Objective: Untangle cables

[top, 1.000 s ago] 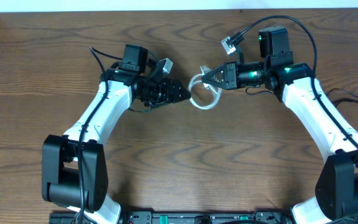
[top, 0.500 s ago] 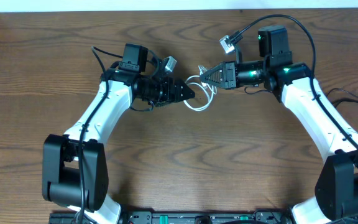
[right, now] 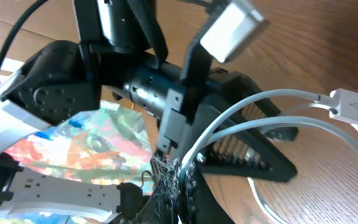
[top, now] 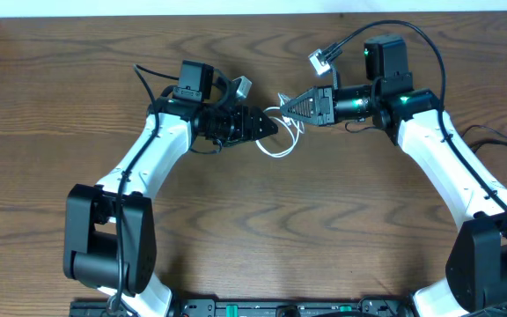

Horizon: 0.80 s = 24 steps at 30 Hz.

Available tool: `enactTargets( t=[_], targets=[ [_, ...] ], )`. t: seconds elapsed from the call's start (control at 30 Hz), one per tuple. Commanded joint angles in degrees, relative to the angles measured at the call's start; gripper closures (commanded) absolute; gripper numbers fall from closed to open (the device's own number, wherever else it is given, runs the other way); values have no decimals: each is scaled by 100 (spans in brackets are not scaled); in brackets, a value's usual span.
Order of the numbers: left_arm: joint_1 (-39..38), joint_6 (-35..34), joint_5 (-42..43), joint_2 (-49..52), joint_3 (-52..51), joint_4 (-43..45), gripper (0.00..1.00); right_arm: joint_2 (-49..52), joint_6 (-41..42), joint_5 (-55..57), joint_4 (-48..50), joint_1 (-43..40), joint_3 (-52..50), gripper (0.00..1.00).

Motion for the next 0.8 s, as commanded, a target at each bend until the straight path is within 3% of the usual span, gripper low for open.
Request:
enactTargets(
  t=[0.0, 0.03, 0.13, 0.33, 0.6, 0.77],
  targets=[
    [-190, -79, -13, 76, -31, 48, 38, -31, 133, -304, 103, 22, 48, 99],
    [-234, -79, -37, 76, -31, 57, 46, -31, 133, -304, 127, 22, 48, 99],
    [-315, -76, -297, 76, -31, 35, 91, -31, 131, -295, 140, 22, 48, 99],
    [-55, -57, -570, 48, -28, -380, 93, -31, 85, 835, -313, -63, 48, 96],
    [647, 643, -570, -251, -28, -1257, 93, -31, -39, 5200, -1939, -166, 42, 99],
    [785, 702, -566, -505, -28, -1333, 93, -28, -44, 6566, -2417, -166, 42, 99]
  ],
)
